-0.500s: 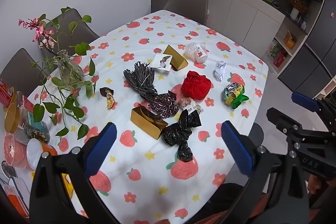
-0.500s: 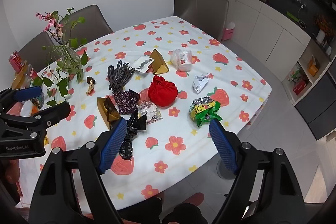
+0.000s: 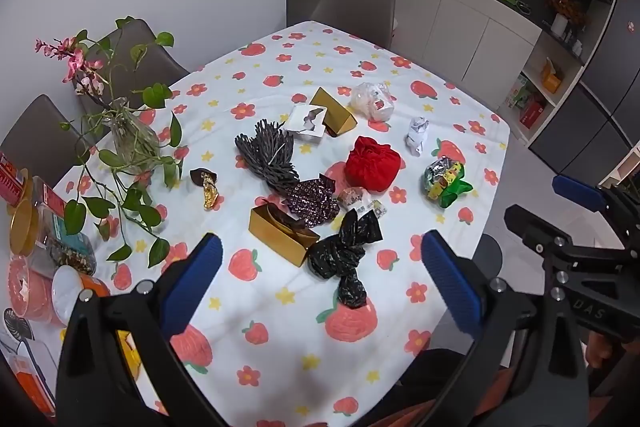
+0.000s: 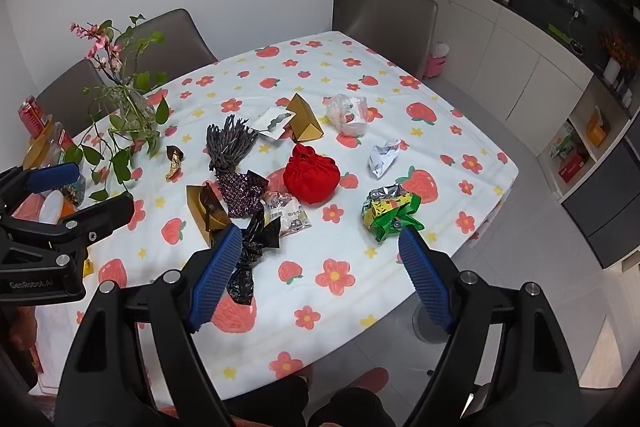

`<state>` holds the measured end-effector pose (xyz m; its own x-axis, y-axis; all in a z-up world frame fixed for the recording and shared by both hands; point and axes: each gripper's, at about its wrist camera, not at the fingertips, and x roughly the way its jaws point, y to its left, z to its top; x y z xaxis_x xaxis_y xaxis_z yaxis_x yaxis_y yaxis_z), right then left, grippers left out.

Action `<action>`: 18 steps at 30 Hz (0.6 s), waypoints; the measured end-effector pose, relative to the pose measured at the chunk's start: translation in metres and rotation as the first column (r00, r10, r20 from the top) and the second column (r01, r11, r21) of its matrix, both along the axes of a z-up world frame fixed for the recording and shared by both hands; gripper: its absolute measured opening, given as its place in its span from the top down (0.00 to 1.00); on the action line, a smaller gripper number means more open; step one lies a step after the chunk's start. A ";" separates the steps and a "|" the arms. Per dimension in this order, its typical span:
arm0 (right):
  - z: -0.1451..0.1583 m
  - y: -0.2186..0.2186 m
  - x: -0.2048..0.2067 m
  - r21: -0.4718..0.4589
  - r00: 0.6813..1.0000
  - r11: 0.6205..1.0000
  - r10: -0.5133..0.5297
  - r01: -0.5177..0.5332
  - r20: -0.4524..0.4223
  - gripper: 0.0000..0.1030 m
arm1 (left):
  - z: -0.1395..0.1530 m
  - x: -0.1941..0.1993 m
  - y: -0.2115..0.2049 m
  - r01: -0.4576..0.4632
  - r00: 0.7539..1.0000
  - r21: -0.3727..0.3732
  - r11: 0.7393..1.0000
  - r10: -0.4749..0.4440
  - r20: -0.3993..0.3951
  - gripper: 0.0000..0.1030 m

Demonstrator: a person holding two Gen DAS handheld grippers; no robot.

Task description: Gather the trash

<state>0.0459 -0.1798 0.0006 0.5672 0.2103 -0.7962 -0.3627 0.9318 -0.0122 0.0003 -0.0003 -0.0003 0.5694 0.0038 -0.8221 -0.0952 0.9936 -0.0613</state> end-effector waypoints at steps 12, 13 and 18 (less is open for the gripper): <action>0.002 0.000 -0.001 -0.003 1.000 1.000 -0.001 0.001 0.004 0.24 | 0.001 0.000 0.000 0.000 1.000 0.000 1.000 0.000 0.003 0.04; 0.003 0.000 -0.001 -0.003 1.000 1.000 -0.001 0.001 0.004 0.24 | 0.001 0.000 0.000 -0.001 1.000 0.001 1.000 0.001 0.003 0.04; 0.006 0.000 -0.005 0.007 1.000 1.000 0.005 -0.005 0.008 0.24 | 0.007 0.000 0.000 0.001 1.000 0.005 1.000 -0.001 0.025 0.04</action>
